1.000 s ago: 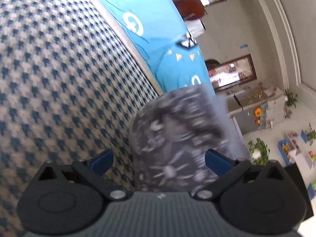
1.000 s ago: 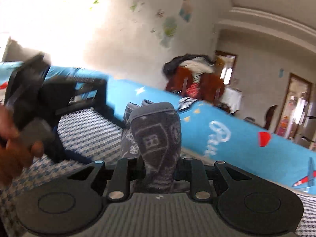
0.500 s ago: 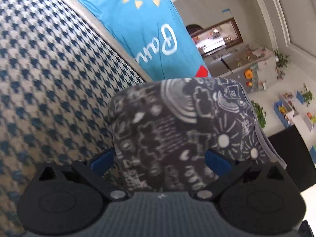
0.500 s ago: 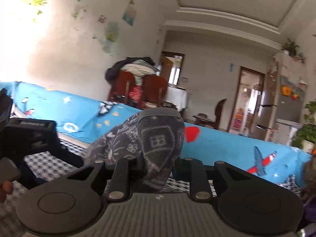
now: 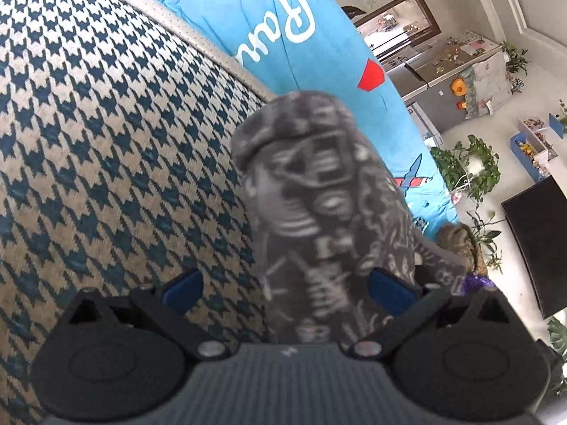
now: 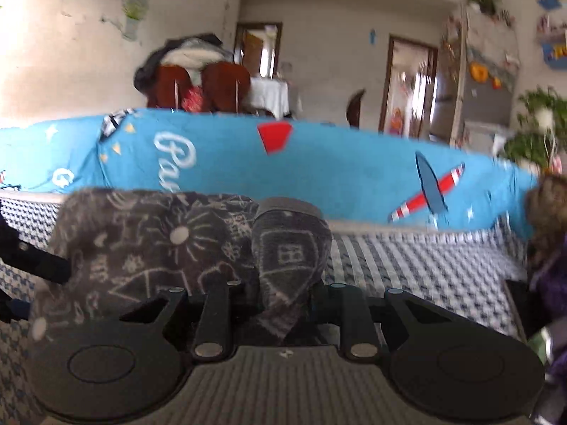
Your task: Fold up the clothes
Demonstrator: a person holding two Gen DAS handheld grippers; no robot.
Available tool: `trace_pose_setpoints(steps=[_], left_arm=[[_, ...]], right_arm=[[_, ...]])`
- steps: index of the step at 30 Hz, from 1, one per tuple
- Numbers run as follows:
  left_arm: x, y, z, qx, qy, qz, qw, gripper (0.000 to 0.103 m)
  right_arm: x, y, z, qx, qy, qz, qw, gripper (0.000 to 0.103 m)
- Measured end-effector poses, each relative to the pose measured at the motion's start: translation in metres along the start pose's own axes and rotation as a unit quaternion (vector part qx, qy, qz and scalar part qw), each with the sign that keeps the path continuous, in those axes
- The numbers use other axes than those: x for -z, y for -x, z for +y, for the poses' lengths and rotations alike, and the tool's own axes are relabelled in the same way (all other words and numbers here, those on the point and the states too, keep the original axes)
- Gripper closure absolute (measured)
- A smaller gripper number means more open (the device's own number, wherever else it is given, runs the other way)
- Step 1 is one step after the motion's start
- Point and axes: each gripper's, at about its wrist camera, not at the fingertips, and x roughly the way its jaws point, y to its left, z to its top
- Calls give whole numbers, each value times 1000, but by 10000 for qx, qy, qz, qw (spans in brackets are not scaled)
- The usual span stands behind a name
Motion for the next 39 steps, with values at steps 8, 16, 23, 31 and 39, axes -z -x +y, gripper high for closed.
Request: trace_pose_setpoints(steps=[8,16,23,31,39], left_arm=[[7,-12,-5,-317,-259,69,9991,0],[13,-7,-8,-490,-474,49,9977,0],[15,-5,-12,-527,-538,78,9971,0],[17,19,-21,-632,-851,-77,9943,0],[16,45,-13,-777,-952,-131,9923,0]], right_arm=[[18,-19,-31,45,-866,682,9939,53],[4,2,-56,158,-1562,264,9872,51],[-16,11,-53,-590,-1675,-111,9840,51],[-26,-3,-15,-1436,-1300,10,9811,51],[-28,-8,-3,-1518,-1208,135,9809,51]])
